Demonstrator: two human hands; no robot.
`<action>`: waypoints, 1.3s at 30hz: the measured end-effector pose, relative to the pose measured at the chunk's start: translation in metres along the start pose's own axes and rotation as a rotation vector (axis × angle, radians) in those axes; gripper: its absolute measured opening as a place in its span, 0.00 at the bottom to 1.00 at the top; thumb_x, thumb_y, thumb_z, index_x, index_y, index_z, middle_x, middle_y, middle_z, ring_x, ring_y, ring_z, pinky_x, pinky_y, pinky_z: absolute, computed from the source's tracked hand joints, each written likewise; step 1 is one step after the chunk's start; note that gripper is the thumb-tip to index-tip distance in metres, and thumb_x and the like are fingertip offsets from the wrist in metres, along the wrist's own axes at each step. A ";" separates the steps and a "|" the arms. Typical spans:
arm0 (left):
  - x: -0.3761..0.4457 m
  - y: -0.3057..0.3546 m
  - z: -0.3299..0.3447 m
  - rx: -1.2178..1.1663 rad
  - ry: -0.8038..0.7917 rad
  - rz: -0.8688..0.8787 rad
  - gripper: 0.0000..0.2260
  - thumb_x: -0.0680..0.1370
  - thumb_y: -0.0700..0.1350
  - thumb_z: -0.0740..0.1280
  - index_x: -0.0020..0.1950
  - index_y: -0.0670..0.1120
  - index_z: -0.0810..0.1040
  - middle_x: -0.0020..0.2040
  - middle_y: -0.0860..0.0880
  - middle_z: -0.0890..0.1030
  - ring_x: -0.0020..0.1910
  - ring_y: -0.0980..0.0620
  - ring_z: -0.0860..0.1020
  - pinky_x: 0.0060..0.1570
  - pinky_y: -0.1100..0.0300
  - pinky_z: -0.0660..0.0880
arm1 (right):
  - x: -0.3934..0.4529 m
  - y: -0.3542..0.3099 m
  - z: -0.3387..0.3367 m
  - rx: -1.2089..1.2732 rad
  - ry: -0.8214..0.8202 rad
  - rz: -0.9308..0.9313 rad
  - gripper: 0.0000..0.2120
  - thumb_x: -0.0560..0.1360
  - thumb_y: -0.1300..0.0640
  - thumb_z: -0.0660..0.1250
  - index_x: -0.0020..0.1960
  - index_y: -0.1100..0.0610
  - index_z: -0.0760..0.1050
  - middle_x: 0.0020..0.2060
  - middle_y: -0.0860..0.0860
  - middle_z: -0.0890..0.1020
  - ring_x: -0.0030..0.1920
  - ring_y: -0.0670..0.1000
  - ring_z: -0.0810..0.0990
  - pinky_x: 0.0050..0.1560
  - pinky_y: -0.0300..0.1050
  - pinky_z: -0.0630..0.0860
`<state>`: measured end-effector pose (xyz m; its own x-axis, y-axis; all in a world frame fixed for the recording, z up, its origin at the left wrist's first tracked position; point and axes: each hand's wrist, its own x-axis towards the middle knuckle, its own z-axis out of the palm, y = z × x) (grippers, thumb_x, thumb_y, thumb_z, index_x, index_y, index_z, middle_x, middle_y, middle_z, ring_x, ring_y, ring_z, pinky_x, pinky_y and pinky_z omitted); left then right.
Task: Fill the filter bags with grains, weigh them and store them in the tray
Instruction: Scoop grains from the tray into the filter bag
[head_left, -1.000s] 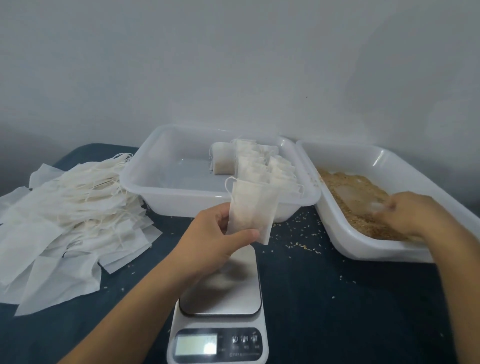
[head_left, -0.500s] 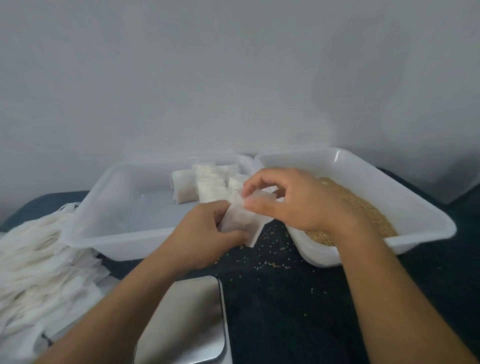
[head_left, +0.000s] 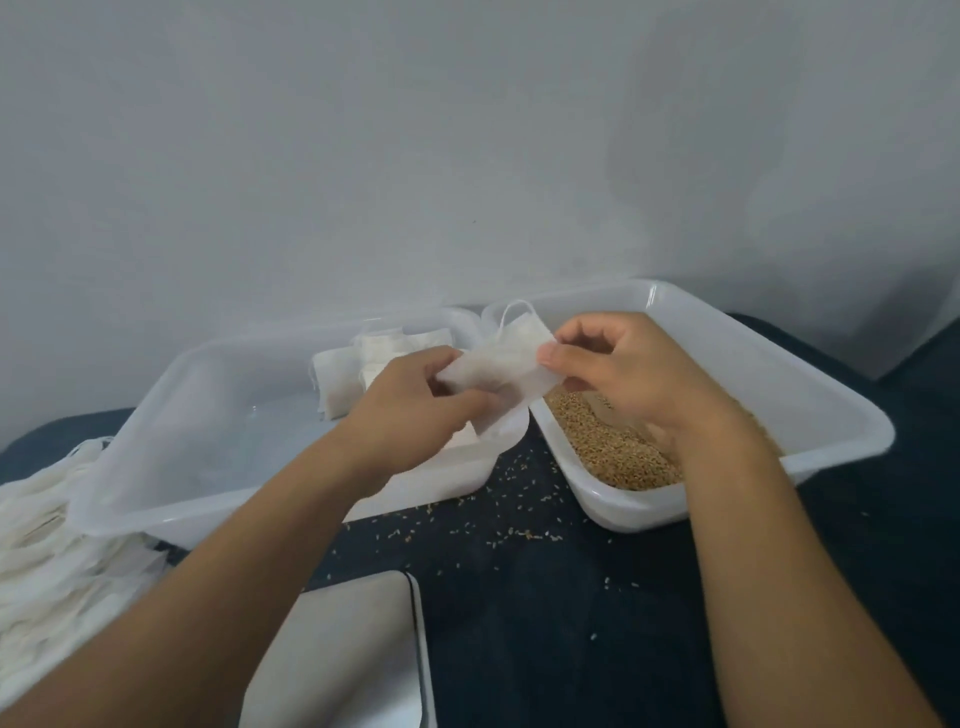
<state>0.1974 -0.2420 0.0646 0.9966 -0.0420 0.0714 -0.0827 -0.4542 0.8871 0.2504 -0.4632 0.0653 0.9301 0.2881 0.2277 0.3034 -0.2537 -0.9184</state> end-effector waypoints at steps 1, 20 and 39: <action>0.003 0.003 0.002 -0.048 0.013 -0.008 0.19 0.62 0.58 0.75 0.49 0.52 0.84 0.50 0.41 0.84 0.50 0.41 0.83 0.52 0.49 0.82 | 0.000 0.002 -0.003 0.024 0.008 0.022 0.04 0.76 0.54 0.76 0.45 0.54 0.85 0.46 0.57 0.87 0.45 0.52 0.83 0.55 0.50 0.83; 0.027 0.015 0.027 -0.150 0.083 0.031 0.20 0.69 0.47 0.70 0.55 0.35 0.79 0.45 0.43 0.76 0.44 0.49 0.74 0.49 0.44 0.76 | 0.006 0.022 -0.026 0.034 0.053 0.100 0.05 0.75 0.53 0.76 0.41 0.51 0.86 0.39 0.50 0.86 0.43 0.45 0.81 0.45 0.37 0.78; 0.033 0.028 0.035 -0.100 0.087 0.097 0.07 0.76 0.38 0.69 0.48 0.48 0.86 0.41 0.47 0.79 0.40 0.50 0.74 0.44 0.52 0.71 | 0.008 0.028 -0.034 0.024 0.035 0.130 0.05 0.78 0.53 0.73 0.43 0.51 0.83 0.38 0.44 0.86 0.43 0.41 0.84 0.42 0.34 0.77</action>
<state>0.2278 -0.2871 0.0764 0.9809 -0.0021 0.1947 -0.1824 -0.3607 0.9147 0.2733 -0.4993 0.0528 0.9681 0.2216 0.1171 0.1752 -0.2645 -0.9483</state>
